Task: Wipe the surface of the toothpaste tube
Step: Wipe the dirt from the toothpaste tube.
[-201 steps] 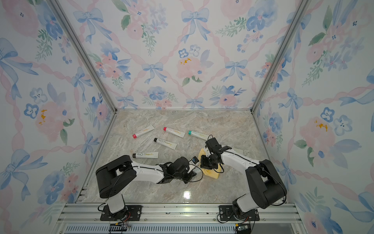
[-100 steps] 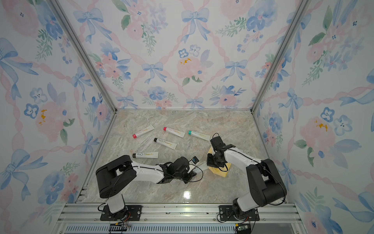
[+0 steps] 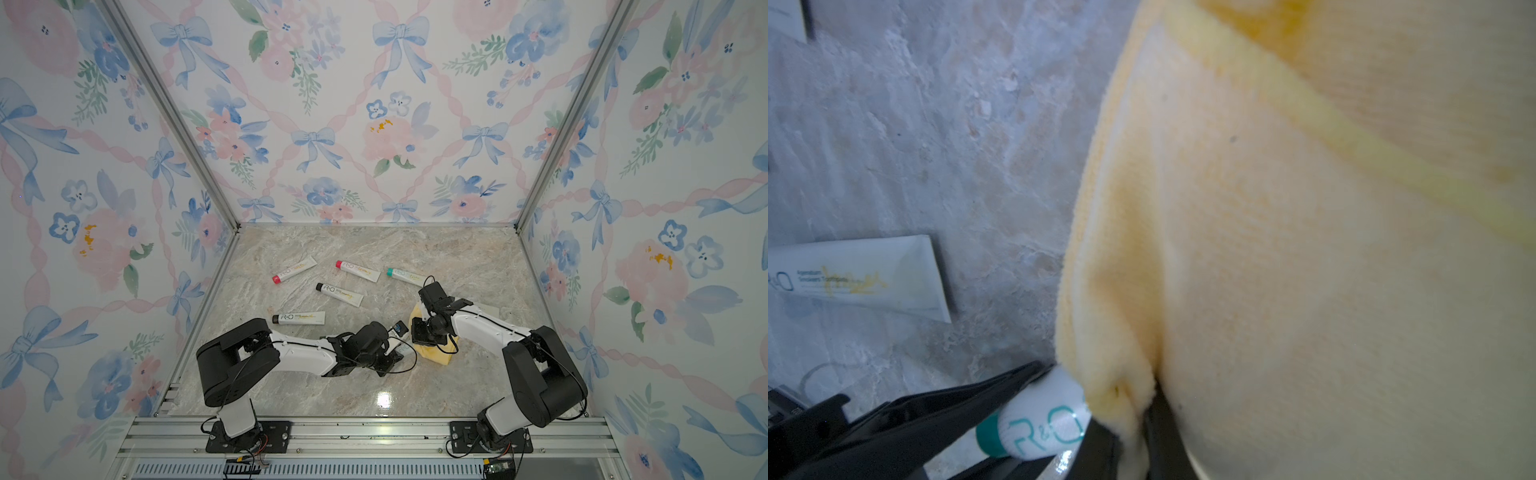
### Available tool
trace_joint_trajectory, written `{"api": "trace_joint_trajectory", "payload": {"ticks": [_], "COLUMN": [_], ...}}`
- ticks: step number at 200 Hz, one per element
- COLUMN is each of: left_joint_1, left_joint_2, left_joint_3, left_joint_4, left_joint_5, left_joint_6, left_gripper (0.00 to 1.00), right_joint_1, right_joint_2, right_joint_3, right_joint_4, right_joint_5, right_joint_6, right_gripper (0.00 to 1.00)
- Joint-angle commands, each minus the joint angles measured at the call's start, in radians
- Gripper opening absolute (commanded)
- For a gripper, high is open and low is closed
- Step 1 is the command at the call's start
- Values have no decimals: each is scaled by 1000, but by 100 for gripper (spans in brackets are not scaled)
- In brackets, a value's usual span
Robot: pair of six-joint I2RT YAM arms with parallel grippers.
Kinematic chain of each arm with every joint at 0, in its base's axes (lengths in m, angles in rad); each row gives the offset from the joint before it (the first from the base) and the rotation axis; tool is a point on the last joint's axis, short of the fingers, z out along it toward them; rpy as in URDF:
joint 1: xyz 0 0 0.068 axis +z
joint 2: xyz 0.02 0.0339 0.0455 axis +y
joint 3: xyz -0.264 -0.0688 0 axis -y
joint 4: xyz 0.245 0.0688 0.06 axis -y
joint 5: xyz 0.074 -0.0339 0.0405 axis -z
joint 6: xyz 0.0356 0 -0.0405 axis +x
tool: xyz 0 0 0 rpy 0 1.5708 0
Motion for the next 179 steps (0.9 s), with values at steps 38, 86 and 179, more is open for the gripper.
{"api": "trace_joint_trajectory", "payload": {"ticks": [38, 86, 179], "left_joint_1": [6, 6, 5], "left_joint_2": [10, 6, 15], "left_joint_3": [-22, -27, -21], "left_joint_4": [-39, -39, -38], "left_joint_5": [-24, -26, -23], "left_joint_6": [3, 5, 3], "left_gripper": [22, 22, 22], "right_joint_1": [-77, -121, 20], "right_joint_2": [62, 54, 51], "right_joint_3": [-21, -2, -14], "right_joint_4": [-113, -147, -89], "right_joint_5": [92, 234, 7], "right_joint_6": [-38, -65, -23], "right_gripper": [13, 13, 13]}}
